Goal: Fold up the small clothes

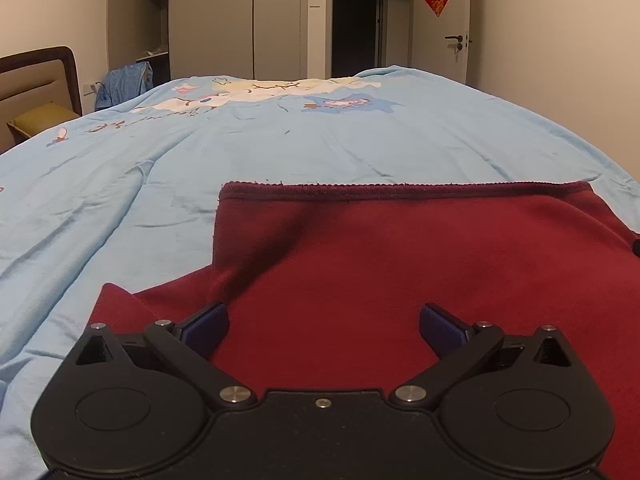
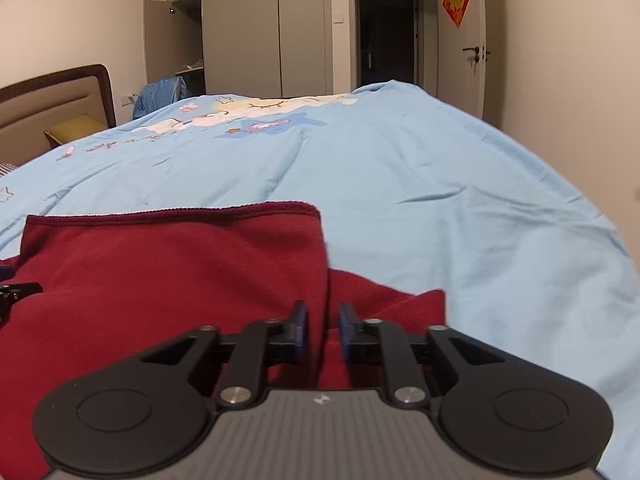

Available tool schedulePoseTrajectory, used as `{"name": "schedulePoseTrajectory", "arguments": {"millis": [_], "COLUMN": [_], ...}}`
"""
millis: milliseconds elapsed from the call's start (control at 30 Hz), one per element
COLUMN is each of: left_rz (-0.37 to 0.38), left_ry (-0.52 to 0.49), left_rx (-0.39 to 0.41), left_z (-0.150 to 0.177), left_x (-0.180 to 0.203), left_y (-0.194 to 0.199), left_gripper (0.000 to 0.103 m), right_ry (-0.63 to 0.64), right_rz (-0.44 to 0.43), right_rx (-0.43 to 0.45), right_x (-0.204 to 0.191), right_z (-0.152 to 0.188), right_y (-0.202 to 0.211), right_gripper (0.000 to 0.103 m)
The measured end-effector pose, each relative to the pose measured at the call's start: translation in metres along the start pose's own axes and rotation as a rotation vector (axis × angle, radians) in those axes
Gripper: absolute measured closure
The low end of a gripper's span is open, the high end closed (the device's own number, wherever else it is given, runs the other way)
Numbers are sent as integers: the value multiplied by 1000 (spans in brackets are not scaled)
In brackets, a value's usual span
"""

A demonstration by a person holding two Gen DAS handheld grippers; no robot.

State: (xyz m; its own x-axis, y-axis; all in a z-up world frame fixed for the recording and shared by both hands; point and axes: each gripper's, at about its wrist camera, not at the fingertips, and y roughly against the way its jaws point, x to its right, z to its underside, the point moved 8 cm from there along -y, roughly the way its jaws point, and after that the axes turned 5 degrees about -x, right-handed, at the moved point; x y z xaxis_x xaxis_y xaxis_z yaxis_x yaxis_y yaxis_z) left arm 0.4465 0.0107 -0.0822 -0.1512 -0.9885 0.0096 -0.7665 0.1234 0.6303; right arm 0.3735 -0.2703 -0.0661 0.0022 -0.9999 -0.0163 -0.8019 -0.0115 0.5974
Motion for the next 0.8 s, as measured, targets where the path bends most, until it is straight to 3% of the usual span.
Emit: {"name": "schedulePoseTrajectory", "arguments": {"millis": [133, 200, 400, 500, 633, 700, 800], "left_rz": [10, 17, 91, 87, 89, 149, 218], "left_ry": [9, 4, -26, -30, 84, 180, 263], "left_rx": [7, 12, 85, 69, 1, -24, 2], "left_z": [0, -3, -36, -50, -47, -39, -35], "left_x": [-2, -2, 5, 6, -17, -31, -42], "left_y": [0, 3, 14, -5, -34, -44, -48], "left_gripper": [1, 1, 1, 1, 1, 1, 1], "right_ry": [64, 74, 93, 130, 94, -6, -224], "right_rz": [51, 36, -195, -291, -261, -250, -365], "right_rx": [48, 72, 79, 31, -15, -38, -28], "right_x": [-2, -5, -49, -77, -76, -57, -24], "right_z": [-12, -22, -55, -59, -55, -47, -39], "right_y": [18, 23, 8, -17, -49, -64, -80], "right_gripper": [45, 38, 17, 15, 15, 15, 16]}}
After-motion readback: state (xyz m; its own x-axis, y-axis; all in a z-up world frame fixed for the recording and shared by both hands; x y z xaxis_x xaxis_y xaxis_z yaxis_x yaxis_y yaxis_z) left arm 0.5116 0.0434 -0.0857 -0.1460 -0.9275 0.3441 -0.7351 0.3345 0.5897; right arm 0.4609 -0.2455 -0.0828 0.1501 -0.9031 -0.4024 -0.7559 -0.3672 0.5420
